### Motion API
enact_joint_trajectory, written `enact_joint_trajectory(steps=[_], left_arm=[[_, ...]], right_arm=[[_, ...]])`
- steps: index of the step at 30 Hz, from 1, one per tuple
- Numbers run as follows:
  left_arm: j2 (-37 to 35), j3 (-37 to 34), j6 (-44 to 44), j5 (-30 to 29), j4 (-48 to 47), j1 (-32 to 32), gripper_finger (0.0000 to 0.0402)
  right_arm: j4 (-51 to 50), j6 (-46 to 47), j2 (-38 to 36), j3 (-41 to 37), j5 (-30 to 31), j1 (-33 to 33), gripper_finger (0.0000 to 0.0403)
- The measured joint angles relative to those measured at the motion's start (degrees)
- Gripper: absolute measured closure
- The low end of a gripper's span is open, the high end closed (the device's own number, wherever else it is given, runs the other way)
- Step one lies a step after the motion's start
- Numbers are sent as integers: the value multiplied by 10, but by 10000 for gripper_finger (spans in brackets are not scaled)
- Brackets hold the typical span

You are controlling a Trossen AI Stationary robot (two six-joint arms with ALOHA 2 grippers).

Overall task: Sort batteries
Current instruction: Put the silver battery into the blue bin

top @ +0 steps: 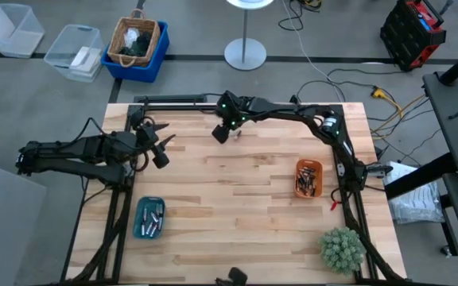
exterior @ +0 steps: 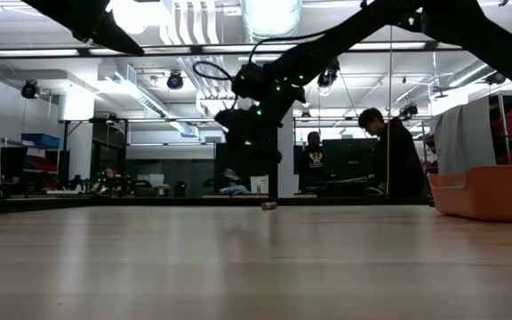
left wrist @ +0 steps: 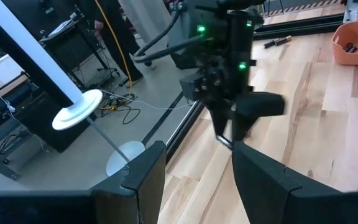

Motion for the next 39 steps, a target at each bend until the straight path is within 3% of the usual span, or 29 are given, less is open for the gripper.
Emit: enact_joint_trajectory(steps=[9,39], left_arm=[[-1,0,0,-1,1,0,237],[-3,6,22,-3,21,0,237]], right_arm=[[78,-18,0,0,-70,62,178],[332,-26,0,0,-68,266,177]])
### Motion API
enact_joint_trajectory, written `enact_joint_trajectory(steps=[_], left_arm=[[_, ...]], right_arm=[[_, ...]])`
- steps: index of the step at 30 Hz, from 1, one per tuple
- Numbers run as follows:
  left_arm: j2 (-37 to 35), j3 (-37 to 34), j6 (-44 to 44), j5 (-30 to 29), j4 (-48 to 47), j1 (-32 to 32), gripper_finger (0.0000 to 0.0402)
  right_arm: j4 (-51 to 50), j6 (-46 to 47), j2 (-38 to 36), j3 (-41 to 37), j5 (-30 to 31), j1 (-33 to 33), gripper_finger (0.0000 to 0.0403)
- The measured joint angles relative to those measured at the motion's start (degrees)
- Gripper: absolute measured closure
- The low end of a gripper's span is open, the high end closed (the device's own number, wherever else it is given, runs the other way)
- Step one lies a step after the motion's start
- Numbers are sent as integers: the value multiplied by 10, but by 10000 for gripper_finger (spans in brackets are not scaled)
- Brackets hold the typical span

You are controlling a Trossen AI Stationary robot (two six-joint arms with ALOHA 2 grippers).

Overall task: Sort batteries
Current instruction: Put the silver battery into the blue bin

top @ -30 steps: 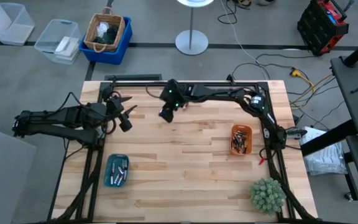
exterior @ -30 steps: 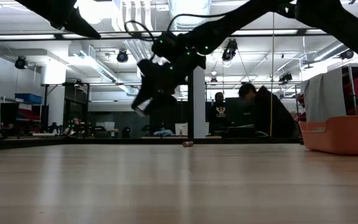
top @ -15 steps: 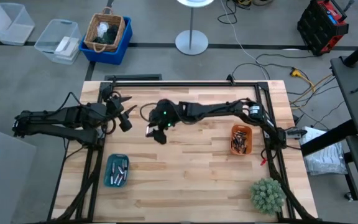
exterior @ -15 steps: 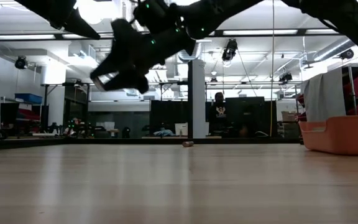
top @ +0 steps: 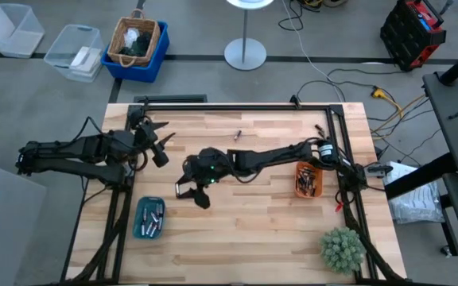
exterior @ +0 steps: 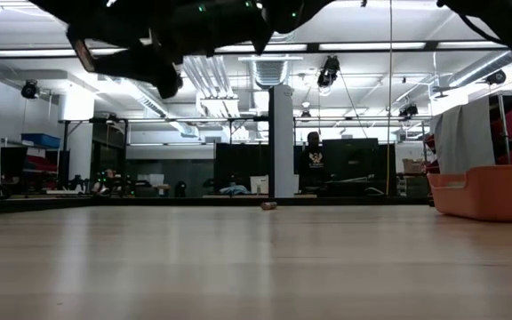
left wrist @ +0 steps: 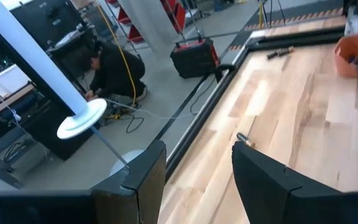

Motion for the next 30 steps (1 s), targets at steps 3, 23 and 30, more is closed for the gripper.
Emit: enact_joint_trajectory(steps=[3,23,30], left_arm=[[-3,0,6,0,20,0,237],[-85,1,-2,2,79,0,237],[-121,1,-1,4,92,0,237]], right_arm=[[19,0,1,0,19,13,177],[170,-34,36,0,91,53,177],[234,-57,56,-1,94,55,177]])
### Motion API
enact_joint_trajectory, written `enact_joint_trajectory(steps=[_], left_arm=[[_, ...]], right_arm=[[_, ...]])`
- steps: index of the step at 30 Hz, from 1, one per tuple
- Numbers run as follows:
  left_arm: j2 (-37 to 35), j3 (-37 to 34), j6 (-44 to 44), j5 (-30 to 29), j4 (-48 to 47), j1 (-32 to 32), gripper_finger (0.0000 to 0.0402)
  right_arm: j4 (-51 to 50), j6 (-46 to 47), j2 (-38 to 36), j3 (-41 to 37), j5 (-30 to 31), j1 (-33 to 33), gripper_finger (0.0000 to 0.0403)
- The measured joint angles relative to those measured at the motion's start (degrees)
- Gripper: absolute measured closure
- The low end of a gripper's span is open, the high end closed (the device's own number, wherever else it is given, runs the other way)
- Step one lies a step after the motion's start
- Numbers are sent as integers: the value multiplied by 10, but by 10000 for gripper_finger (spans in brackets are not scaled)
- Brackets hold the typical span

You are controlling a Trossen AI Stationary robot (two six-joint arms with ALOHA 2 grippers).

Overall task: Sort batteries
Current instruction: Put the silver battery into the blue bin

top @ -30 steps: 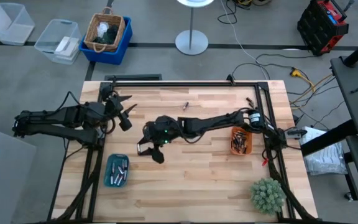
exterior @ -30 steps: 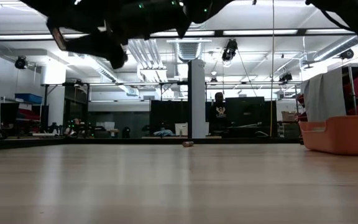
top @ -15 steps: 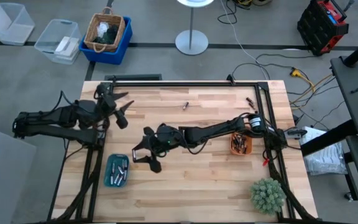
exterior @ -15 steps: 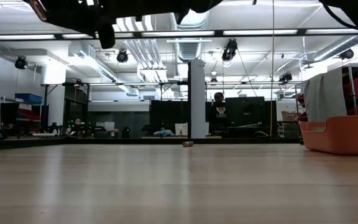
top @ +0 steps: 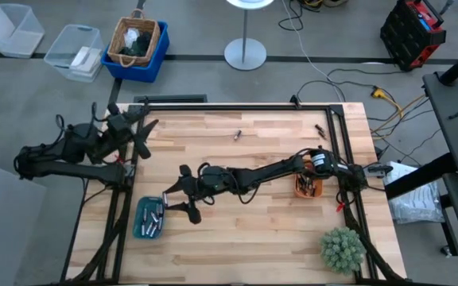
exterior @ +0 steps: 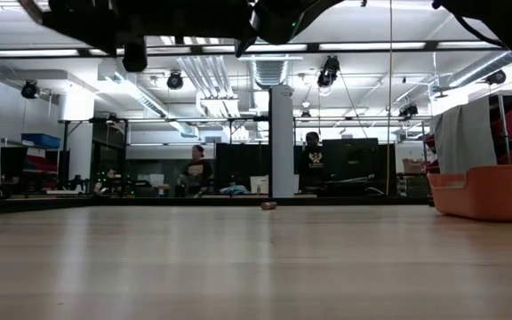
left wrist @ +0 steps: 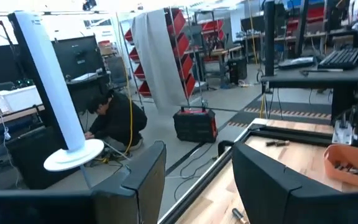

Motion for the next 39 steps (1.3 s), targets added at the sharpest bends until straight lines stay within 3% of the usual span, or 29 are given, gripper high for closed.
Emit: enact_joint_trajectory(steps=[11,17,29,39], left_arm=[[-20,0,-12,1,3,0,237],[-16,0,-13,1,2,0,237],[-12,0,-13,14,-3,0,237],[-11,0,-13,15,-4,0,237]], right_arm=[[156,-35,73,4,1,6,177],[146,-7,136,72,7,5,177],[-126,40,205,265,10,4,177],[-175,18,206,276,13,4,177]])
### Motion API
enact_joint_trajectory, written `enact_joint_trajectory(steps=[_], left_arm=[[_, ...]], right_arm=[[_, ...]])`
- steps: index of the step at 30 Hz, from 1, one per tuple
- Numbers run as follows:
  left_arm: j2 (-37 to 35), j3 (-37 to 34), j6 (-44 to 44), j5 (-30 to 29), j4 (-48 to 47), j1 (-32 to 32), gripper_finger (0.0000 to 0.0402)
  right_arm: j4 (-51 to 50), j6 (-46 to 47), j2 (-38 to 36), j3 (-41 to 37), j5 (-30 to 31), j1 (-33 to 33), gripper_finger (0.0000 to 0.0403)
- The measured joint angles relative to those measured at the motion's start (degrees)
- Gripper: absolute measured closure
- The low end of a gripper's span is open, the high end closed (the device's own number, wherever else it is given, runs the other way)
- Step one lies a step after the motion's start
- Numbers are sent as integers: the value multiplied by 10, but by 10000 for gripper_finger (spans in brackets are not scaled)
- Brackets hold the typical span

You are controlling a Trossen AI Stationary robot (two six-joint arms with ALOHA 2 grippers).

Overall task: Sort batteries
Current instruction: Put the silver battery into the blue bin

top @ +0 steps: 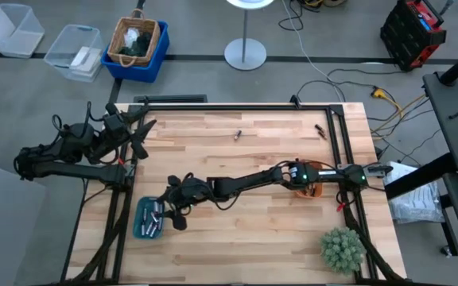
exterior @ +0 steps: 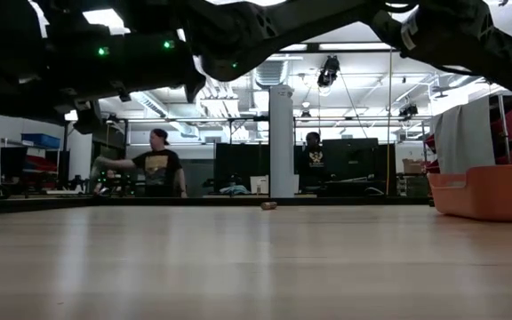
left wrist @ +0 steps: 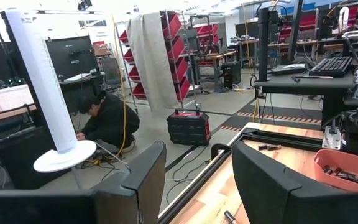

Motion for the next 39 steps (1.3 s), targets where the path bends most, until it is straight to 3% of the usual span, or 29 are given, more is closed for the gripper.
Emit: enact_joint_trajectory(steps=[39], left_arm=[[6,0,0,1,0,0,237]], right_arm=[[-9,-14,10,-4,-10,2,160]])
